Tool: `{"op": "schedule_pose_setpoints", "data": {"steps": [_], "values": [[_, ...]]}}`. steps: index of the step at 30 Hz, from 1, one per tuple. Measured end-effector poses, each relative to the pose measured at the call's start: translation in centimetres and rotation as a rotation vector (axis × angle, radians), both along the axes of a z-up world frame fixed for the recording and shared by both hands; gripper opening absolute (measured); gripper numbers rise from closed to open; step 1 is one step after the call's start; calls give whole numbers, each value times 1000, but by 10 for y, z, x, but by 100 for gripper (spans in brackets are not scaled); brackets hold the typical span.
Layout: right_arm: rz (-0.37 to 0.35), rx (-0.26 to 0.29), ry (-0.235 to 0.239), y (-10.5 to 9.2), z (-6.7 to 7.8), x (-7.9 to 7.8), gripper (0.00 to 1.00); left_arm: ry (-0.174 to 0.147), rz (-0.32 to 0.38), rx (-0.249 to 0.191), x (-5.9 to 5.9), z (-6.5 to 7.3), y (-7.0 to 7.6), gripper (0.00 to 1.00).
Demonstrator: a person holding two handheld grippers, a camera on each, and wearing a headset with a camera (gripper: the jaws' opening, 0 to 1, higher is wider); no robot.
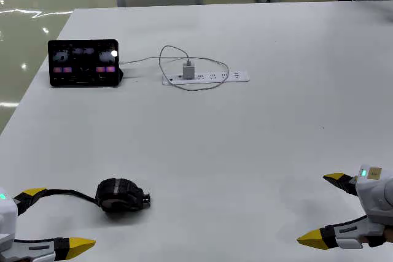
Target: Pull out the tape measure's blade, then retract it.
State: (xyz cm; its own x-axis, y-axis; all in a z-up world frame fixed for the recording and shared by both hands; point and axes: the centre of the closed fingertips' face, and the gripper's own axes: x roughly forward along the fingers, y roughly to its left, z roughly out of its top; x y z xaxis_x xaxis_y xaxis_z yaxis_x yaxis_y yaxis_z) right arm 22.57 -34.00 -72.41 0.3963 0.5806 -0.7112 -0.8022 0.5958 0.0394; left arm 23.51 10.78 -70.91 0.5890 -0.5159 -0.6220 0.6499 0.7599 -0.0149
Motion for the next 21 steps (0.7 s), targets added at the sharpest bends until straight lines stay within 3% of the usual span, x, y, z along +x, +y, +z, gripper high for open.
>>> {"op": "schedule_pose_setpoints", "data": {"steps": [15, 16, 18, 21], "values": [[1, -10, 7, 1, -1, -6, 99, 4, -12, 8, -2, 0, 0, 99], [2, -11, 8, 0, -1, -6, 99, 4, -14, 12, -2, 0, 1, 99], [2, -11, 14, 0, -2, -6, 99, -19, -33, 72, -1, -3, 6, 99], [6, -21, 19, -1, -3, -7, 99, -16, -46, 80, -2, -4, 5, 95]]}}
